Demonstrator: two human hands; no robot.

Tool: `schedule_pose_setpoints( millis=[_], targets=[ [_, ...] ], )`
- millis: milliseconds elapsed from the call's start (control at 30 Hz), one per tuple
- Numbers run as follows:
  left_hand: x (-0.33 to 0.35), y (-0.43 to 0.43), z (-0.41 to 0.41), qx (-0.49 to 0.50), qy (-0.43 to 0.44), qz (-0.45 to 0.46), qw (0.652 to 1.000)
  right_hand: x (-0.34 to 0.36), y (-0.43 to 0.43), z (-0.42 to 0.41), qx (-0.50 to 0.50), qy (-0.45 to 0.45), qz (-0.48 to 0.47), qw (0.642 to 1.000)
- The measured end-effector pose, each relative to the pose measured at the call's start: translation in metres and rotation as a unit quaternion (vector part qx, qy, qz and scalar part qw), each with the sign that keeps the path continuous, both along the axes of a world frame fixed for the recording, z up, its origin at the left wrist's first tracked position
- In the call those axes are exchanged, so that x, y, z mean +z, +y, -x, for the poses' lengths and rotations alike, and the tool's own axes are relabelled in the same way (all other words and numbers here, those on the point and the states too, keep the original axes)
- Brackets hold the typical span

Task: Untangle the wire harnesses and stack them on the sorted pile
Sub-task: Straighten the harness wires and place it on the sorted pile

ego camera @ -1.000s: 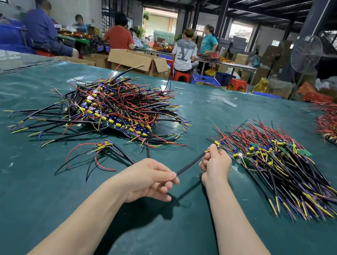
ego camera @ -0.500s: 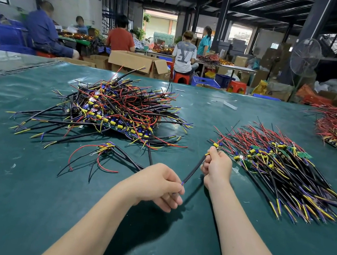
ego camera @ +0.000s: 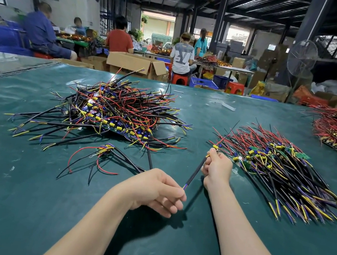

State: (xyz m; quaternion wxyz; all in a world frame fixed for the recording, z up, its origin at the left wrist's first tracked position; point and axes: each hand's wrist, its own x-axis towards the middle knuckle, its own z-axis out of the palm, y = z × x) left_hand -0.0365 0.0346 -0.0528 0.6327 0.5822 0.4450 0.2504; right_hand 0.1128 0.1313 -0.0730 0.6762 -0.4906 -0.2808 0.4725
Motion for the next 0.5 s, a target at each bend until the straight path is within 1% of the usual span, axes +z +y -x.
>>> schedule_pose_setpoints(
  millis=[133, 300, 500],
  targets=[
    [0.0054, 0.0008, 0.0065, -0.024, 0.018, -0.010, 0.999, 0.0015, -0.0006, 0.0023, 0.020, 0.005, -0.013, 1.000],
    [0.0063, 0.0005, 0.0042, -0.026, 0.041, -0.003, 0.999, 0.0022, 0.0004, -0.0061, -0.006, 0.048, -0.003, 0.999],
    [0.0066, -0.0002, 0.0050, -0.016, 0.078, -0.066, 0.995, 0.0043, 0.0021, -0.0037, -0.005, 0.074, -0.008, 0.997]
  ],
)
